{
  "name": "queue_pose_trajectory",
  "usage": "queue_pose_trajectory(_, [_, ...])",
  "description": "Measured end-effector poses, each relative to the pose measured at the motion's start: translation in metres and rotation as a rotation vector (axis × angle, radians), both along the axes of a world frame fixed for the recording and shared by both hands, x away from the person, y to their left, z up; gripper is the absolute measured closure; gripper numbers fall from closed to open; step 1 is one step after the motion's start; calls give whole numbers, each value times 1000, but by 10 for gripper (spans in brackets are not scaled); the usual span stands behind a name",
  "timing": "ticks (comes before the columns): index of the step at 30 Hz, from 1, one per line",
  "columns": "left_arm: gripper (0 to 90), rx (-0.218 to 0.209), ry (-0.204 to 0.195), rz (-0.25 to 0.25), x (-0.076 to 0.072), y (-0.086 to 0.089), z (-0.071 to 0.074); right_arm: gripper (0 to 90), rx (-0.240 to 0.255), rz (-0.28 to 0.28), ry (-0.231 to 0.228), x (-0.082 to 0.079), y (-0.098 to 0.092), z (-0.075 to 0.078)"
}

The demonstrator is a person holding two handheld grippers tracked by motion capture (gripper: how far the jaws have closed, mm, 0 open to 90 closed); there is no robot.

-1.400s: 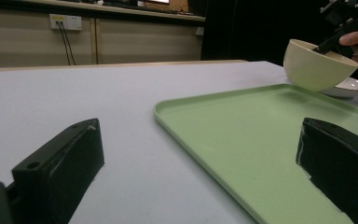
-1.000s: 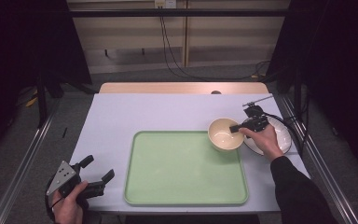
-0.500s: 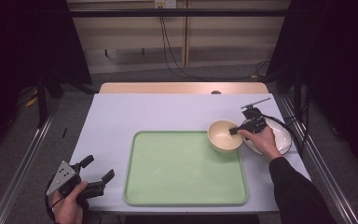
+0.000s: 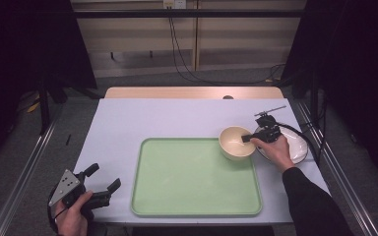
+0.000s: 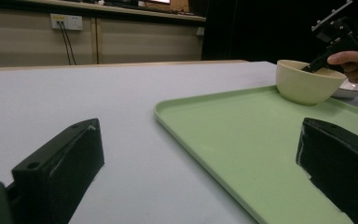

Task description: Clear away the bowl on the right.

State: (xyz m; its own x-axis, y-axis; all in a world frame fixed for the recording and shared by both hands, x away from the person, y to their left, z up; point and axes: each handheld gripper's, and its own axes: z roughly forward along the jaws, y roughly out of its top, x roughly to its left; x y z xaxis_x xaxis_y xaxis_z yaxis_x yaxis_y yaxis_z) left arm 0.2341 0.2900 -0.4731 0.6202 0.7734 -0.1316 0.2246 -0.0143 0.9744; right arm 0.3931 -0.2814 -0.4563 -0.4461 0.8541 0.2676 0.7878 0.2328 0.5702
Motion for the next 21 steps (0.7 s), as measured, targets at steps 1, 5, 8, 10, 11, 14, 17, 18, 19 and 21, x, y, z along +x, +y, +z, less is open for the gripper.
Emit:
queue_pose_trajectory(1, [8,0,1,0,0,0,0,832,1,0,1,0,0,0])
queue_pose_trajectory(5, [8,-4,3,-2,0,0,0,817,-3,12,-23,-1,1,0])
queue_pose_trajectory(8, [8,-3,3,-5,0,0,0,742,1,-5,-39,-2,0,1])
queue_pose_trajectory(10, [9,-2,4,-2,0,0,0,663,-3,-6,-53,-2,0,2])
queue_pose_trajectory(11, [9,3,6,-7,0,0,0,648,-6,-10,-57,-2,0,2])
queue_pose_trajectory(14, [9,-2,3,1,0,0,0,577,-5,0,-74,-3,-1,3])
queue_pose_trajectory(17, [9,-6,5,-3,0,0,0,514,0,-1,-96,-4,0,3])
queue_pose_trajectory(18, [9,9,3,-1,0,1,0,496,7,5,-97,-3,-1,4])
queue_pose_trajectory(19, [9,2,3,1,0,0,0,481,12,4,-97,-4,-1,4])
queue_pose_trajectory(21, [9,-3,3,-1,0,0,0,425,20,0,-107,-4,0,4])
